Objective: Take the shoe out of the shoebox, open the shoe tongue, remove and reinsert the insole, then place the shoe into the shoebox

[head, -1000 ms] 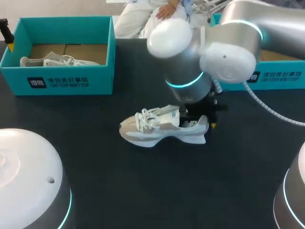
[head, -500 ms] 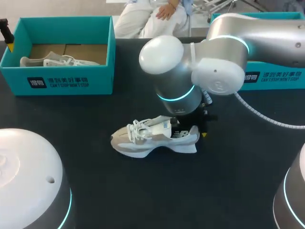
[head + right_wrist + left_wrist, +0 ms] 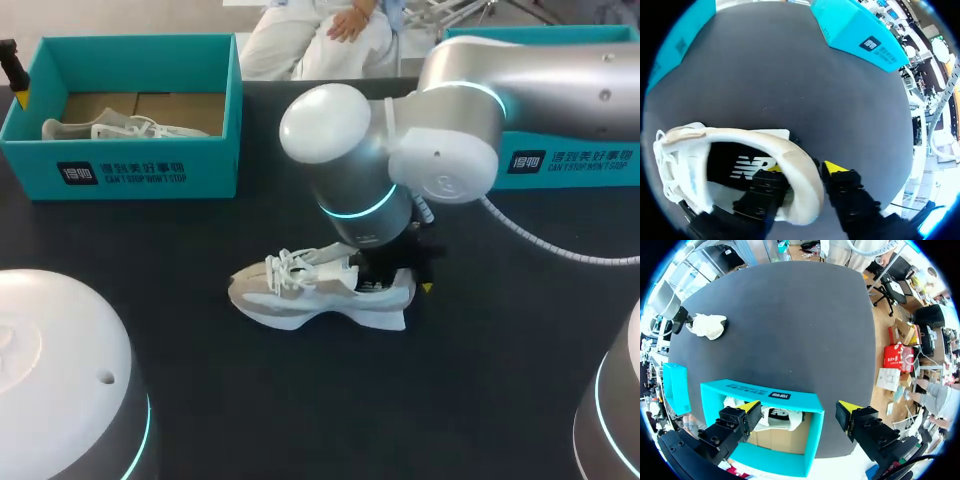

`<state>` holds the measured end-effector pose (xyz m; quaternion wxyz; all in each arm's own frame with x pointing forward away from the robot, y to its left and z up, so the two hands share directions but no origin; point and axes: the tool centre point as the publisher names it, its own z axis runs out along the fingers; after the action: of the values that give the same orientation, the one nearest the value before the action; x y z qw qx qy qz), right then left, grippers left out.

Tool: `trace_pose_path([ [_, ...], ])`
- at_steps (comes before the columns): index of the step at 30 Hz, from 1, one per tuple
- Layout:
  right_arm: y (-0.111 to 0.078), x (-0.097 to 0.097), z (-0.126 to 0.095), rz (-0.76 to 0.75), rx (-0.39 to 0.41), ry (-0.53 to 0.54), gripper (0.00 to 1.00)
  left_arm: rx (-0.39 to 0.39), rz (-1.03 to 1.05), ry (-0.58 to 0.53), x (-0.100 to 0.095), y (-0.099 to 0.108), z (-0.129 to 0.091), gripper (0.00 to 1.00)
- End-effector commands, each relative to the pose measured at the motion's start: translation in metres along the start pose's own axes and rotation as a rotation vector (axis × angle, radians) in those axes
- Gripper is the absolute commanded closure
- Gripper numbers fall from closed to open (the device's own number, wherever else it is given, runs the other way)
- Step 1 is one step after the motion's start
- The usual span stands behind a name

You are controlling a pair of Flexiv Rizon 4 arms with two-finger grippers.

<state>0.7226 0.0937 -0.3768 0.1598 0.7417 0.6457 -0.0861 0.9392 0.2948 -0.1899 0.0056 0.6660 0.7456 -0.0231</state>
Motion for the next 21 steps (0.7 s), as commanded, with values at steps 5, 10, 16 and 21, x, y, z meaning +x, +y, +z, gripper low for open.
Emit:
trace_pose_path([
  [5, -0.004, -0.021, -0.049, 0.153, -0.049, 0.082, 0.00, -0.002, 0.000, 0.002, 0.000, -0.001, 0.000, 0.00],
  [10, 0.003, -0.031, -0.083, -0.031, -0.124, 0.143, 0.00, -0.002, 0.000, 0.002, 0.000, -0.001, 0.000, 0.00],
  [16, -0.005, -0.025, -0.118, -0.464, -0.102, 0.172, 0.00, -0.002, 0.000, 0.002, 0.000, -0.001, 0.000, 0.00],
  [21, -0.005, -0.025, -0.118, -0.464, -0.102, 0.172, 0.00, -0.002, 0.000, 0.002, 0.000, -0.001, 0.000, 0.00],
])
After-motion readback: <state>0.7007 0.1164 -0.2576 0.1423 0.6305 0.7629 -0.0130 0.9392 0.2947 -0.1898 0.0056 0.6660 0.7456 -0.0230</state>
